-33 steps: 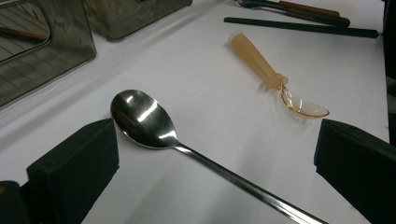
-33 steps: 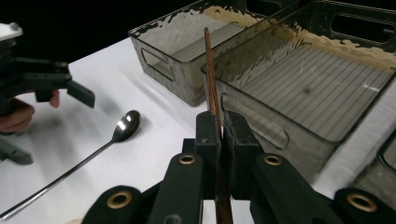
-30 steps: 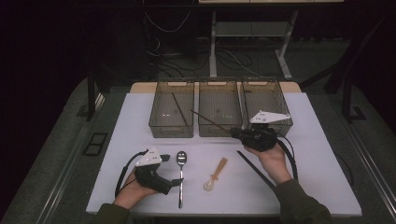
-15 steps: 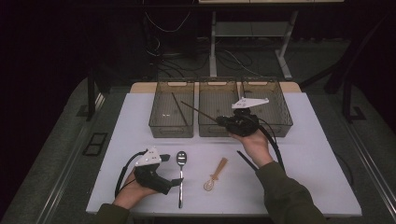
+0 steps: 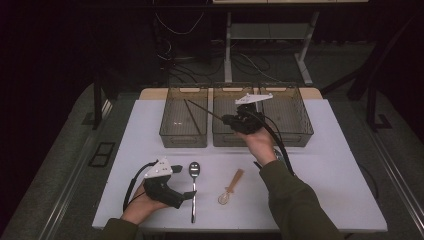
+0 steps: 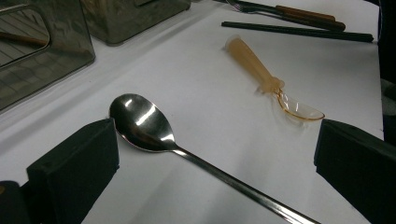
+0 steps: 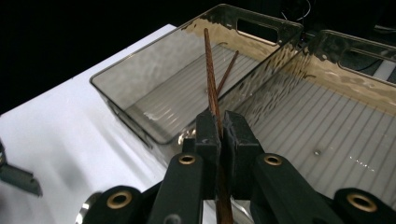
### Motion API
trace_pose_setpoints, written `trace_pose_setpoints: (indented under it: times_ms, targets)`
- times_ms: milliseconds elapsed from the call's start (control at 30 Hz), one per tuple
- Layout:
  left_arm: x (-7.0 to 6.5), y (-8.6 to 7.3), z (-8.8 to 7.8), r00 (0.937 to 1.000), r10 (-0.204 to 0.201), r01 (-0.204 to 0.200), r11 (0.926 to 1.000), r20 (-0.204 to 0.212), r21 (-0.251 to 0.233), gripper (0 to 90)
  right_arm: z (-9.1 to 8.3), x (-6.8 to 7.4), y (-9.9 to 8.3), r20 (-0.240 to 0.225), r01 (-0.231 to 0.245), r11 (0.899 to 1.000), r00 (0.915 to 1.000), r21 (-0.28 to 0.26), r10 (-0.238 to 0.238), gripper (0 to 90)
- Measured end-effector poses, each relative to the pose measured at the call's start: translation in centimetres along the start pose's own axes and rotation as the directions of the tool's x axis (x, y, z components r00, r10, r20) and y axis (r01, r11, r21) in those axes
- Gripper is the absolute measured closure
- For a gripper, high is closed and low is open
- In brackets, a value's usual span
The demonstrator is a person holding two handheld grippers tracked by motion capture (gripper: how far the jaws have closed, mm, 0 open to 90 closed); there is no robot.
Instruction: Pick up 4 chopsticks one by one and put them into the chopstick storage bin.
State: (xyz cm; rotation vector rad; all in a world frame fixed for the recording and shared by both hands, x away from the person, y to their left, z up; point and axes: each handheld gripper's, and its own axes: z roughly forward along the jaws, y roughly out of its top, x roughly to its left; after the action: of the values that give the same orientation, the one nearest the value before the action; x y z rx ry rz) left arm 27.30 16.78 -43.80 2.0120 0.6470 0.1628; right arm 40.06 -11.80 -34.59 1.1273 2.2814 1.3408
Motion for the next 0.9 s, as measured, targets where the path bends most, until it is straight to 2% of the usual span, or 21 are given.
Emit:
trace_pose_setpoints:
  times_ms: [367, 633, 900]
  targets:
    - [0.0, 0.1, 0.0, 1.0, 0.004, -0.004, 1.0, 0.005, -0.007, 0.0, 3.1, 0.6, 2.3, 0.05, 0.011, 1.0, 0.9987, 0.012, -0.011, 85.3]
    - [0.0, 0.1, -0.1, 1.0, -0.001, 0.001, 0.9999, 0.007, -0.017, 0.0, 6.5, 1.2, 3.6, 0.075, -0.004, 0.998, 0.9972, 0.056, -0.001, 85.2]
    - [0.0, 0.1, -0.2, 0.9999, -0.001, 0.001, 0.9999, 0.015, -0.017, 0.0, 9.9, 2.4, 4.4, 0.1, 0.011, 0.994, 0.9947, 0.109, -0.022, 85.2]
